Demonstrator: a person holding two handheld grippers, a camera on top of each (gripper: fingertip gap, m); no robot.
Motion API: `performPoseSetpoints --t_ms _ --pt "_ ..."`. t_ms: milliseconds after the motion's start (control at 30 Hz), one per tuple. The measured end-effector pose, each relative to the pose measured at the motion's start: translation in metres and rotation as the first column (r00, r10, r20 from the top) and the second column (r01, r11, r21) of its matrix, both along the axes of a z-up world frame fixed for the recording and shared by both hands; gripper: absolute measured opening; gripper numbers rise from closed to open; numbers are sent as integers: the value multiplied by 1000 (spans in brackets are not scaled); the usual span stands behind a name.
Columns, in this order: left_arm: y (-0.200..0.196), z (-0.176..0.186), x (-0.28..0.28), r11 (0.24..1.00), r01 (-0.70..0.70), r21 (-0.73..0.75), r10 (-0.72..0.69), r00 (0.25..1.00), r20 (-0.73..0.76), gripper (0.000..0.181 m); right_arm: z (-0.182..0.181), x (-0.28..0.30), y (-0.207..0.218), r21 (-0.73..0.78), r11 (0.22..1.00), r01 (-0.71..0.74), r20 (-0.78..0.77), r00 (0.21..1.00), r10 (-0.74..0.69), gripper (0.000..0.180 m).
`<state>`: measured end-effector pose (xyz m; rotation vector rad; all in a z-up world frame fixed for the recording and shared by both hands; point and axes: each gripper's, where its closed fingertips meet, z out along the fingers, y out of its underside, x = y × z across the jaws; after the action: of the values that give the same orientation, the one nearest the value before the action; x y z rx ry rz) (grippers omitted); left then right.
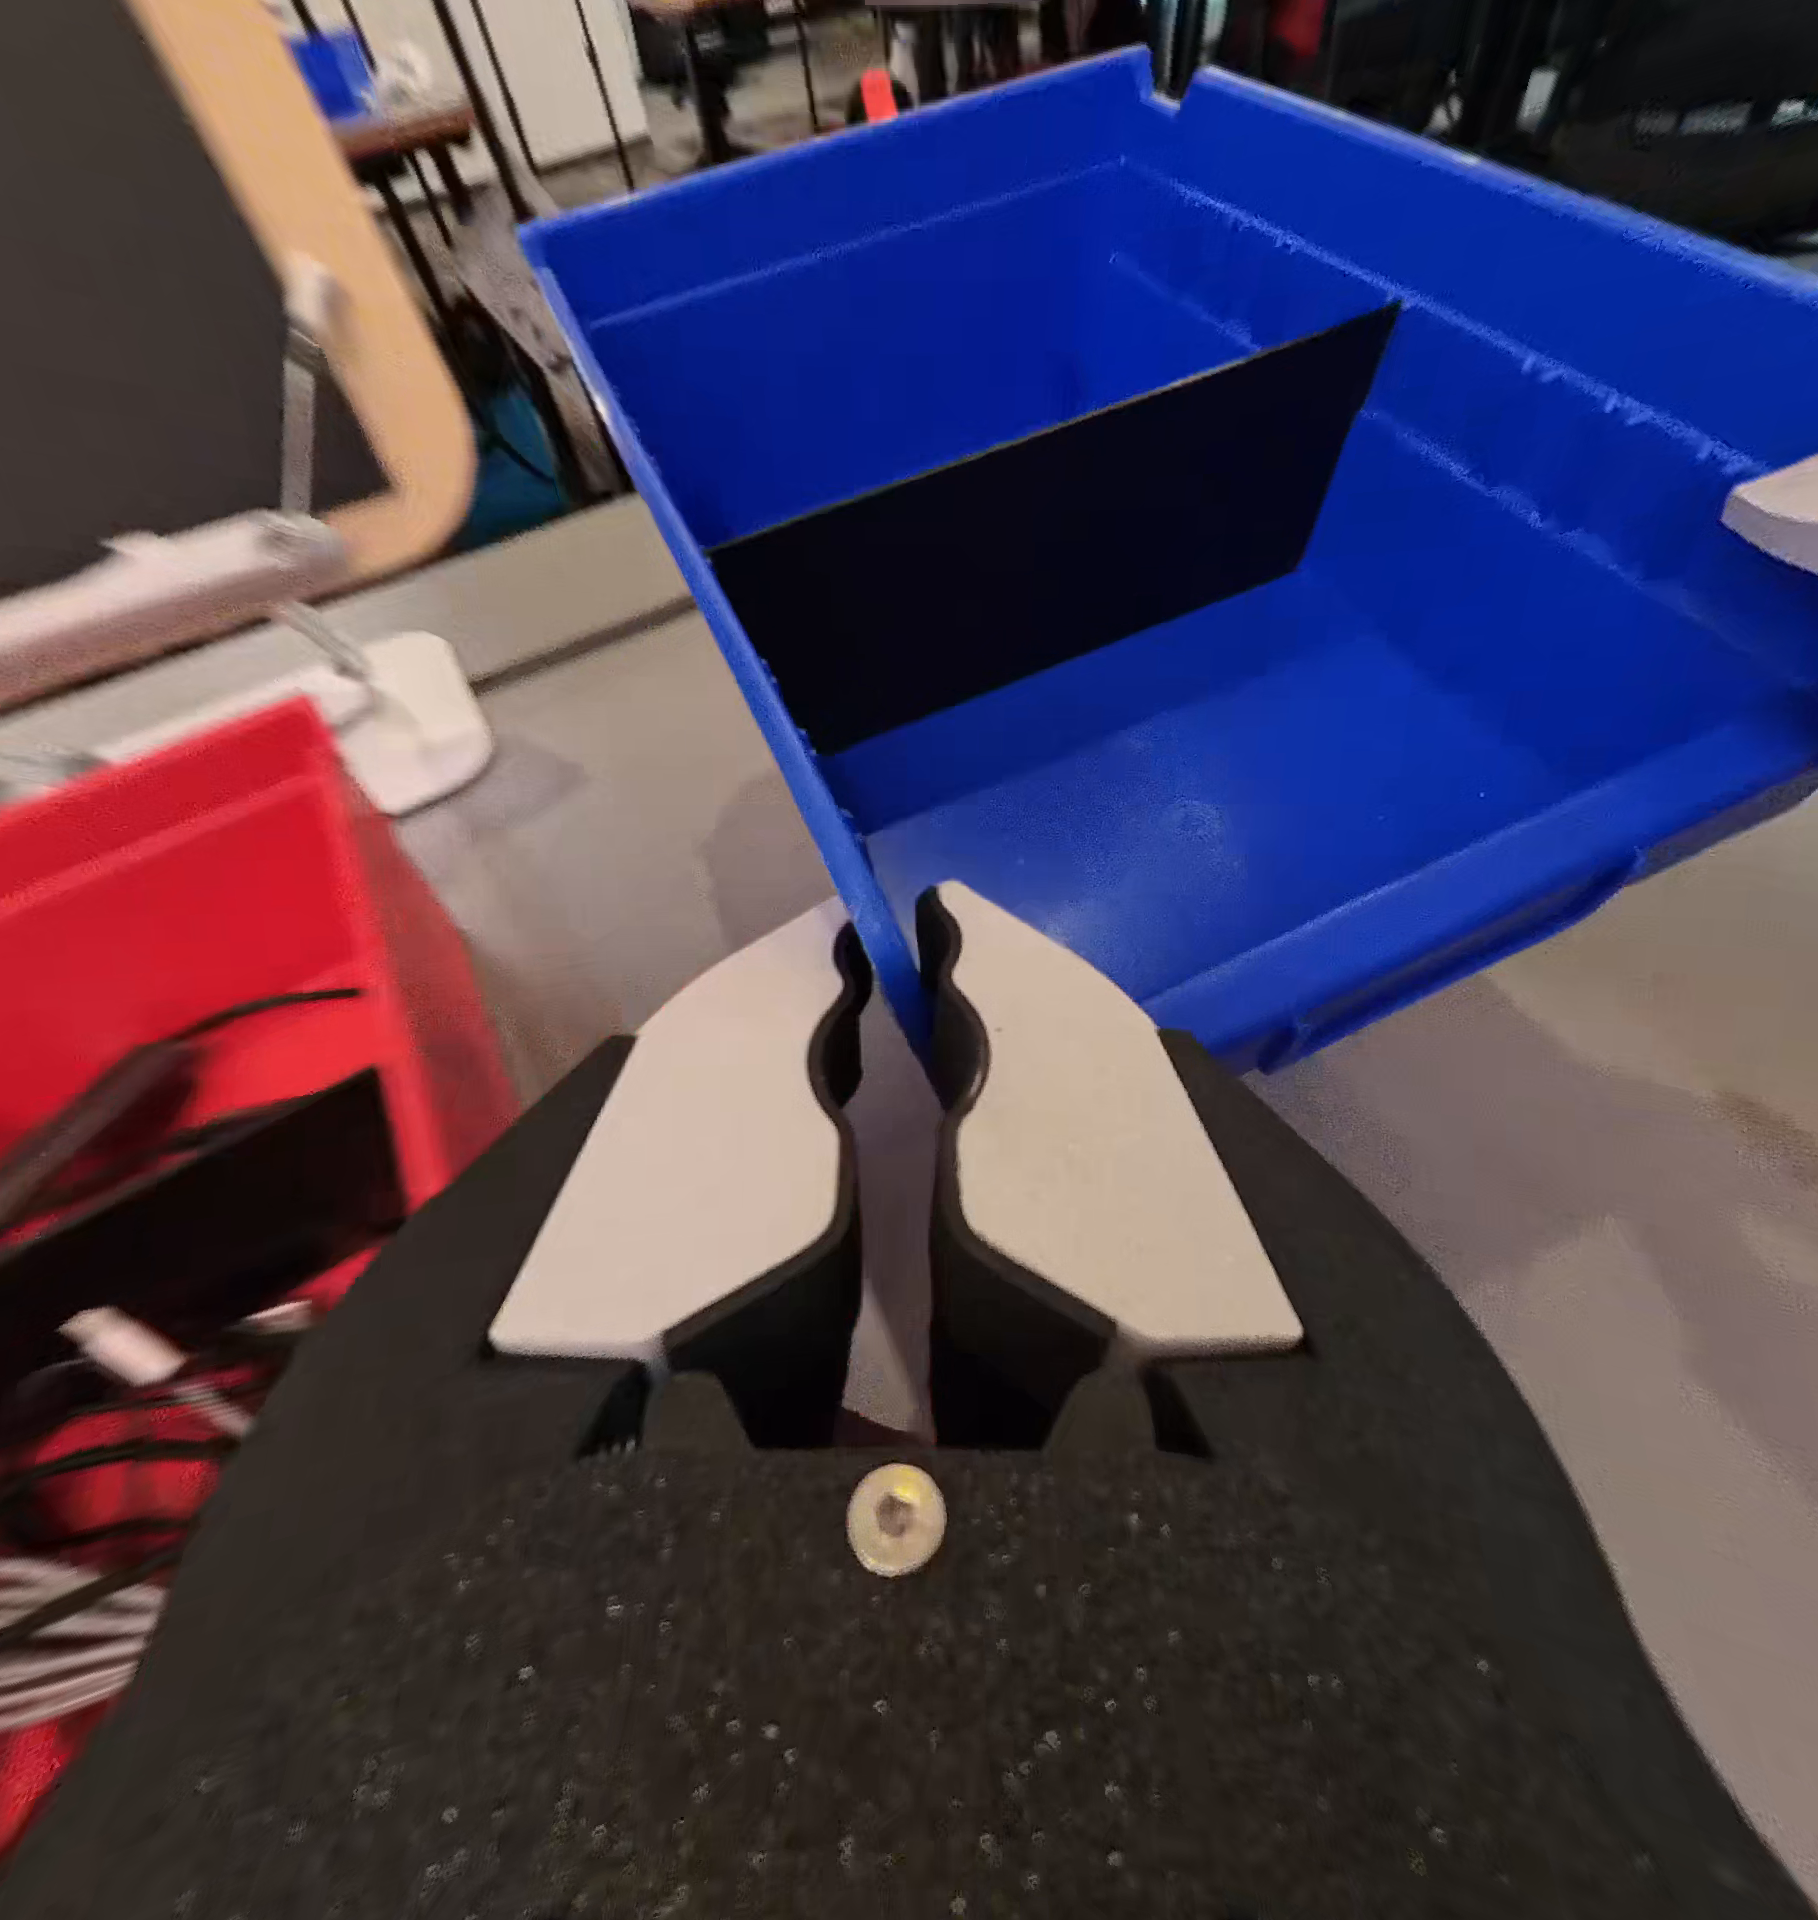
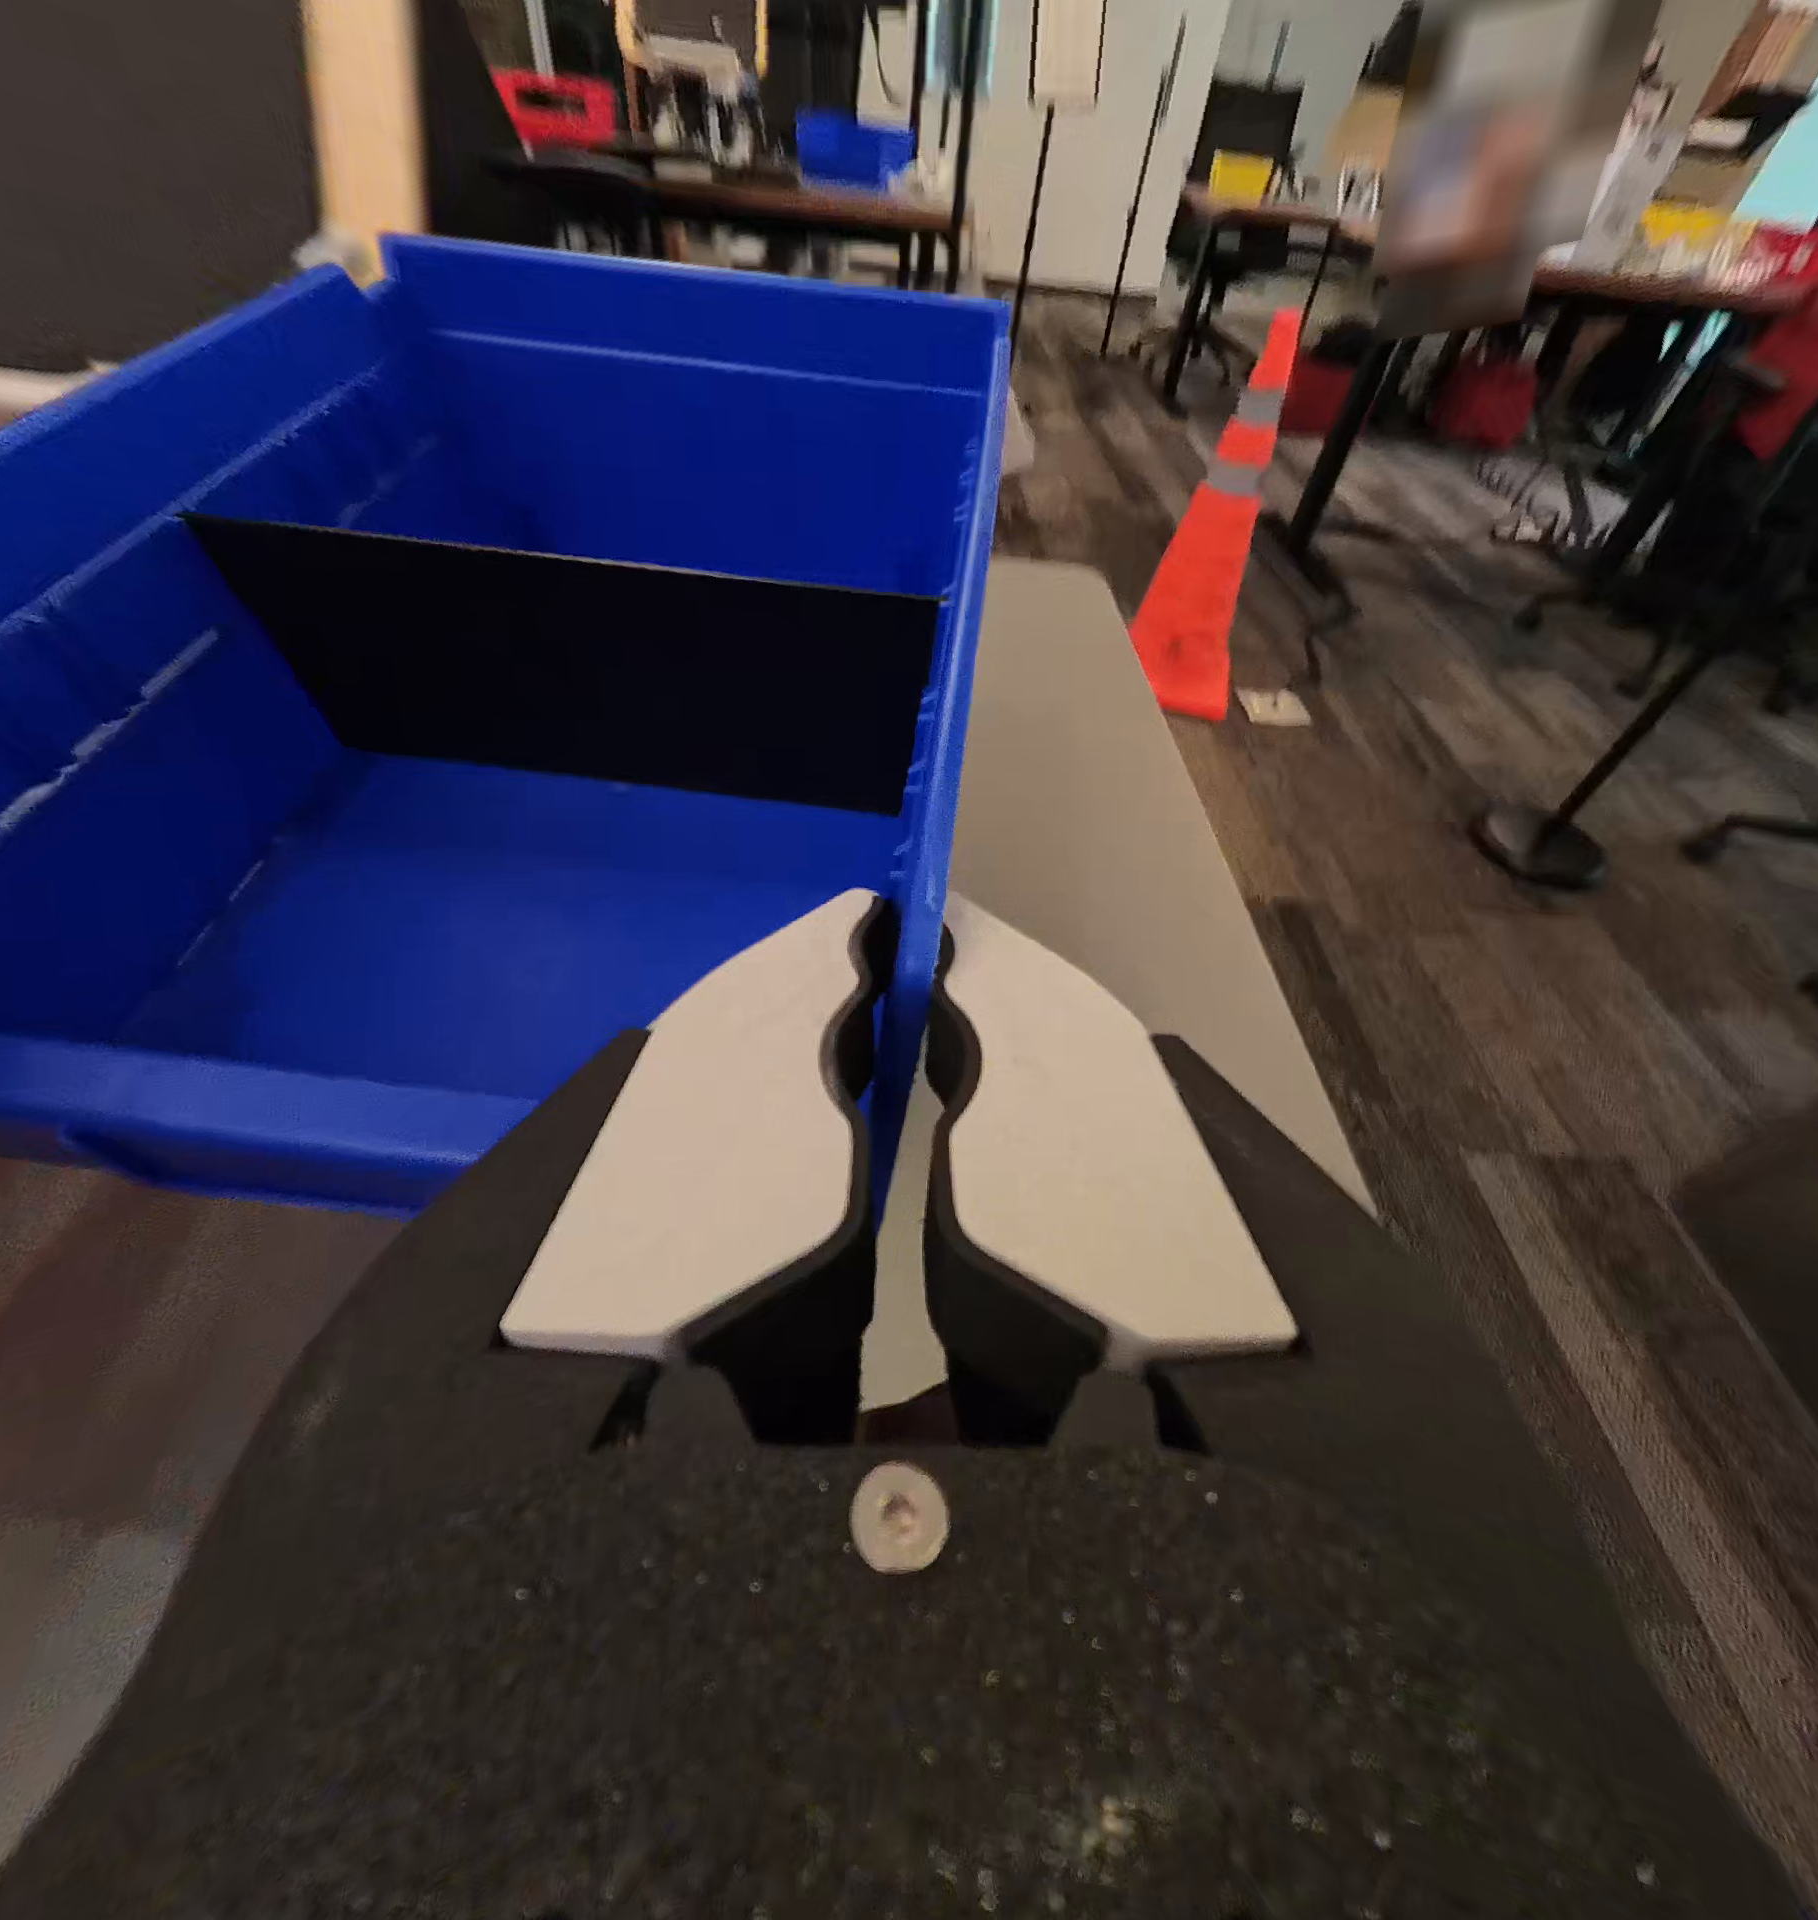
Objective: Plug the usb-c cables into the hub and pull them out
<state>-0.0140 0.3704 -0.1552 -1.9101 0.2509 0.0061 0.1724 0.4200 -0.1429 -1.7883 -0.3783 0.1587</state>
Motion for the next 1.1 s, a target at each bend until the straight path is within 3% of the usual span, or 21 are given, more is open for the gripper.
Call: performPoseSetpoints --t_ms 133,333,533,633,733,833,933,1000,1100 --pt "7 -43 32 998 29 -59 -28 1000 14 8 -39 31 6 -67 998 -2 22 1000 3 3" --pt "5 -66 37 995 27 -92 -24 999 32 10 -68 32 15 -107 993 -52 -8 999 52 4" --pt "-1 -64 55 969 219 -112 -196 963 183 19 -73 45 30 -151 987 53 -133 988 -74 11" --pt "-28 -47 61 923 371 -100 -327 895 303 23 -68 49 26 -173 981 90 -52 994 -100 21" --pt "-65 -13 34 896 444 -10 -413 842 347 26 -32 43 10 -61 991 115 82 991 -110 24" --pt "-98 16 -36 926 364 104 -378 883 279 27 16 -5 -14 78 997 18 141 990 -28 24" --pt "-121 17 -134 980 159 116 -179 964 194 27 42 -94 -49 128 978 -166 117 981 152 25" --pt "-132 7 -201 994 -33 106 18 990 138 30 38 -165 -78 114 943 -314 37 950 312 26" --pt "-147 1 -262 966 -222 131 207 971 120 32 -6 -256 -119 1 876 -482 -65 874 481 37"
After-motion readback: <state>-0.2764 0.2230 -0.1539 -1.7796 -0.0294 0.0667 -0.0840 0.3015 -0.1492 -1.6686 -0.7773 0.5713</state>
